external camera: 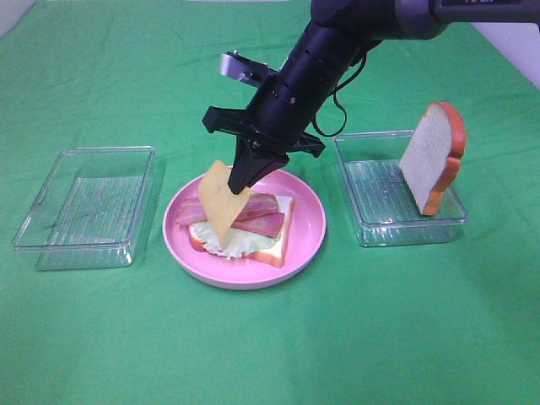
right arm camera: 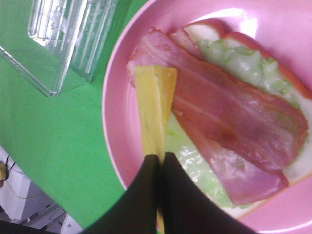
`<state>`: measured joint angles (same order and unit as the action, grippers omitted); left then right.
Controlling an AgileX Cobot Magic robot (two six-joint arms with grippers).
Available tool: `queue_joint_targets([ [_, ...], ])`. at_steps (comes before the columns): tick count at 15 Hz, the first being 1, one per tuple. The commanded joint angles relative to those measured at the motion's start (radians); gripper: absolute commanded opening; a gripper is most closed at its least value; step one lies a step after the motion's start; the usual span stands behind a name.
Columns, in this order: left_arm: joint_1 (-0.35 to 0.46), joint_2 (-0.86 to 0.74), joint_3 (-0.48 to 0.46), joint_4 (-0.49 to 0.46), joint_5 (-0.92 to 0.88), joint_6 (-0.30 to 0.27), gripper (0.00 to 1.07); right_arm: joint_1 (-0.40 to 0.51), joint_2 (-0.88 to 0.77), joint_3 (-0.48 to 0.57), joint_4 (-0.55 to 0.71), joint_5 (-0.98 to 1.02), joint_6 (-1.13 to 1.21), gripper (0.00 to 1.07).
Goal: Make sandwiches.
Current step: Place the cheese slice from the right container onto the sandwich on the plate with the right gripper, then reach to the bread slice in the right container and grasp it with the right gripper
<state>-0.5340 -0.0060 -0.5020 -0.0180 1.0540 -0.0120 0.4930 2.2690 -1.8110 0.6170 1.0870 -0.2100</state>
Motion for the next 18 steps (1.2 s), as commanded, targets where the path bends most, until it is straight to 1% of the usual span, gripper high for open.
queue_joint_targets([
  [1,-0.002,-0.020,0.003,-0.006,-0.008,-0.001,0.78,-0.003,0.005,0.006,-0.070,-0.031,0.070,0.04],
  [3,-0.002,-0.020,0.003,-0.006,-0.008,-0.001,0.78,-0.003,0.005,0.006,-0.123,-0.036,0.118,0.25],
  [4,-0.002,-0.020,0.003,-0.006,-0.008,-0.001,0.78,-0.003,0.005,0.006,-0.135,-0.035,0.123,0.32],
  [5,-0.002,-0.020,0.003,-0.006,-0.008,-0.001,0.78,-0.003,0.005,0.006,-0.152,-0.030,0.139,0.46],
  [6,-0.002,-0.020,0.003,-0.006,-0.008,-0.001,0.78,-0.003,0.002,0.006,-0.188,-0.017,0.150,0.61],
  [7,-0.002,-0.020,0.003,-0.006,-0.008,-0.001,0.78,-0.003,-0.011,0.005,-0.242,-0.013,0.187,0.68],
  [13,-0.002,-0.020,0.003,-0.006,-0.008,-0.001,0.78,-0.007,-0.124,0.001,-0.383,-0.007,0.232,0.68],
  [14,-0.002,-0.020,0.003,-0.006,-0.008,-0.001,0.78,-0.014,-0.157,0.001,-0.424,-0.006,0.251,0.68],
  [15,-0.002,-0.020,0.003,-0.006,-0.008,-0.001,0.78,-0.041,-0.227,0.001,-0.490,-0.002,0.302,0.68],
  [16,-0.002,-0.020,0.003,-0.006,-0.008,-0.001,0.78,-0.065,-0.262,0.001,-0.512,0.005,0.313,0.68],
  [18,-0.002,-0.020,0.003,-0.006,-0.008,-0.001,0.78,-0.122,-0.317,0.001,-0.536,0.039,0.324,0.72],
])
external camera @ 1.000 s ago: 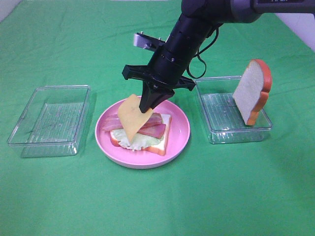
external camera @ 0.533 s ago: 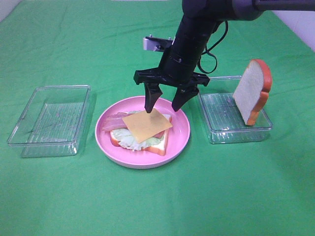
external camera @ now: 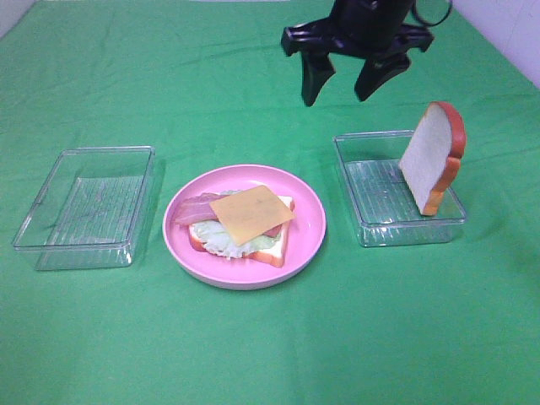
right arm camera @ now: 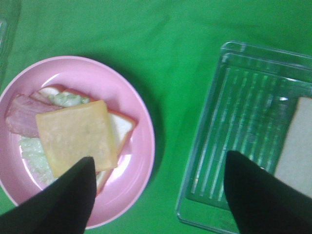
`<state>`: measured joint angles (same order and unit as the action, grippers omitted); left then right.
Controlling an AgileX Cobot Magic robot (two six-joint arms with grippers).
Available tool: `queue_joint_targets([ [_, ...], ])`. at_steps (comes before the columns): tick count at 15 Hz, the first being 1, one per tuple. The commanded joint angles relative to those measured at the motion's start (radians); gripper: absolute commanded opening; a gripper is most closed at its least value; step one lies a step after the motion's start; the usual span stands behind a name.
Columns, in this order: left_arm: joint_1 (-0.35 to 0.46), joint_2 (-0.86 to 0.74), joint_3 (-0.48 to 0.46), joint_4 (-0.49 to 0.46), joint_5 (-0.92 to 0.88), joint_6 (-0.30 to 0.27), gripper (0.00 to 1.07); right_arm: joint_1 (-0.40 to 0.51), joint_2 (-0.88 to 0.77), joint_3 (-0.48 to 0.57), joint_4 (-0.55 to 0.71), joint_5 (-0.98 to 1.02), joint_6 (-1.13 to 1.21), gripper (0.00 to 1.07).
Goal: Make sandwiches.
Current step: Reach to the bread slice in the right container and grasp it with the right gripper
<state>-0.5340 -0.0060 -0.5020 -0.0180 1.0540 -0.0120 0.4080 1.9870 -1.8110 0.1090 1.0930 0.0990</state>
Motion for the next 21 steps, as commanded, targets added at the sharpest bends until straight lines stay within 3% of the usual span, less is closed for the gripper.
queue_joint_targets([
  [1,-0.002,-0.020,0.003,-0.006,-0.008,-0.001,0.78,-0.052,-0.043,0.001,-0.033,0.045,0.022,0.74],
  [3,-0.002,-0.020,0.003,-0.006,-0.008,-0.001,0.78,-0.107,-0.051,0.001,-0.074,0.114,0.034,0.79],
  [9,-0.002,-0.020,0.003,-0.006,-0.008,-0.001,0.78,-0.232,-0.021,0.004,-0.103,0.142,0.038,0.79],
  [15,-0.002,-0.020,0.003,-0.006,-0.008,-0.001,0.78,-0.236,0.103,0.005,-0.119,0.141,0.022,0.78],
  [19,-0.002,-0.020,0.003,-0.006,-0.008,-0.001,0.78,-0.236,0.151,0.005,-0.114,0.141,0.007,0.71],
  [21,-0.002,-0.020,0.003,-0.006,-0.008,-0.001,0.78,-0.236,0.152,0.005,-0.117,0.137,0.007,0.56],
])
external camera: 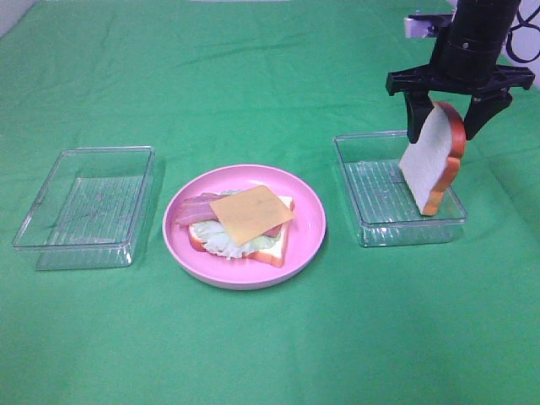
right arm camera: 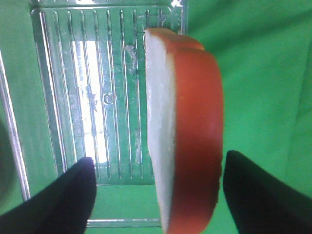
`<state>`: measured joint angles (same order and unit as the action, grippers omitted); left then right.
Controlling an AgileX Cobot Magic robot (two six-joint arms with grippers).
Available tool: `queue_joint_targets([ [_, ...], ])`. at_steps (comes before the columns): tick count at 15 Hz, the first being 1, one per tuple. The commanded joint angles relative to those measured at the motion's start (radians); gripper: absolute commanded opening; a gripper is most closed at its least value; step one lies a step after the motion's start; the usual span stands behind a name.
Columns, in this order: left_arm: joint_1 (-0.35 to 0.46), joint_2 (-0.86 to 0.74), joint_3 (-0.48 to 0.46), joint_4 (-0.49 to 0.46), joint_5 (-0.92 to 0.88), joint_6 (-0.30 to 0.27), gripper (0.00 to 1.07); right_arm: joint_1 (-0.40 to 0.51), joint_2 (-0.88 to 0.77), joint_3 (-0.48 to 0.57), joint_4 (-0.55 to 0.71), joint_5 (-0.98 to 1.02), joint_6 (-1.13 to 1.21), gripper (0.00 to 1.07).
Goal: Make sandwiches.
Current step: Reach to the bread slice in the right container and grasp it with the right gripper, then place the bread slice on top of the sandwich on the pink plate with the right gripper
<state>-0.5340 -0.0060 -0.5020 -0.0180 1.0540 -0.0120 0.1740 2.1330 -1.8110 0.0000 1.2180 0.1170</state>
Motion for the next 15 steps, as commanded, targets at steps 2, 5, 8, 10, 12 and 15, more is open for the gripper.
queue_joint_targets([
  [2,-0.002,-0.020,0.003,-0.006,-0.008,-0.001,0.78,-0.002,0.006,0.005,-0.009,0.012,-0.011,0.38],
  [5,-0.002,-0.020,0.003,-0.006,-0.008,-0.001,0.78,-0.002,0.004,0.005,-0.018,0.016,-0.012,0.00],
  [8,-0.002,-0.020,0.003,-0.006,-0.008,-0.001,0.78,0.003,-0.008,0.005,0.000,0.019,-0.016,0.00],
  [10,-0.002,-0.020,0.003,-0.006,-0.008,-0.001,0.78,0.003,-0.043,0.005,0.028,0.019,-0.018,0.00],
  [12,-0.002,-0.020,0.003,-0.006,-0.008,-0.001,0.78,0.003,-0.101,0.005,0.079,0.019,-0.031,0.00],
  [15,-0.002,-0.020,0.003,-0.006,-0.008,-0.001,0.78,0.003,-0.174,0.042,0.414,-0.014,-0.176,0.00],
])
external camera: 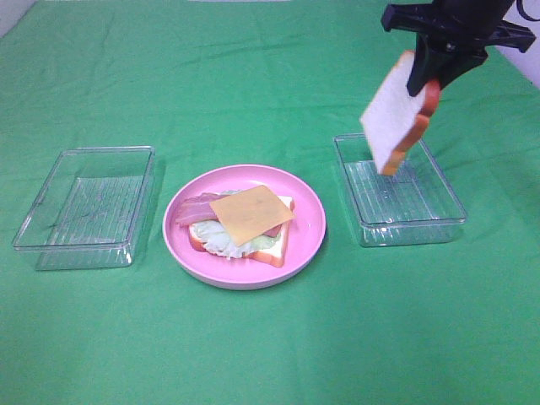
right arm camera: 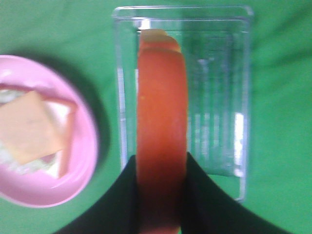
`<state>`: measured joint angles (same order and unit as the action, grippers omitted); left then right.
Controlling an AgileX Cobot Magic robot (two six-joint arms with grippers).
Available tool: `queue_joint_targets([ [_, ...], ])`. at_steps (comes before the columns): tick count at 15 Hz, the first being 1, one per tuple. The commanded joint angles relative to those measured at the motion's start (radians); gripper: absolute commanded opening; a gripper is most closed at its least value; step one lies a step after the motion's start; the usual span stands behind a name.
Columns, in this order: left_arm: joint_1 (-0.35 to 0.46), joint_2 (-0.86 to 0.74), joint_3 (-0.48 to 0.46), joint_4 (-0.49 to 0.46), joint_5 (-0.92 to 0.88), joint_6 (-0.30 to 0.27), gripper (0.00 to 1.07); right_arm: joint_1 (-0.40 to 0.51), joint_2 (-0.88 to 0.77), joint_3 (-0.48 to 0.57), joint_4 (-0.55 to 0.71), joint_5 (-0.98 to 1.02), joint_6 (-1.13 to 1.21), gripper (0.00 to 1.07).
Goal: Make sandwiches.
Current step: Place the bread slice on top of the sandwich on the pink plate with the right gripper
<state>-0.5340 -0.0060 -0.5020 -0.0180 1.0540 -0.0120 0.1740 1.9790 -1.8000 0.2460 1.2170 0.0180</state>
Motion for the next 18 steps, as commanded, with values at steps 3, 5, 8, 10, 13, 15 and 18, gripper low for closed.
queue_joint_targets([
  [3,-0.002,-0.020,0.003,-0.006,-0.008,-0.001,0.78,0.005,-0.023,0.144,0.487,-0.053,-0.224,0.00],
  [5,-0.002,-0.020,0.003,-0.006,-0.008,-0.001,0.78,0.022,-0.023,0.276,0.713,-0.132,-0.348,0.00],
  [8,-0.002,-0.020,0.003,-0.006,-0.008,-0.001,0.78,0.096,-0.018,0.464,0.975,-0.299,-0.516,0.00],
  [10,-0.002,-0.020,0.003,-0.006,-0.008,-0.001,0.78,0.149,0.003,0.557,1.053,-0.403,-0.547,0.00],
  [13,-0.002,-0.020,0.003,-0.006,-0.008,-0.001,0.78,0.166,0.057,0.606,1.088,-0.463,-0.546,0.00],
  [15,-0.002,-0.020,0.003,-0.006,-0.008,-0.001,0.78,0.166,0.066,0.619,1.084,-0.513,-0.546,0.00],
  [18,-0.002,-0.020,0.003,-0.006,-0.008,-0.001,0.78,0.166,0.066,0.619,1.079,-0.512,-0.539,0.01],
])
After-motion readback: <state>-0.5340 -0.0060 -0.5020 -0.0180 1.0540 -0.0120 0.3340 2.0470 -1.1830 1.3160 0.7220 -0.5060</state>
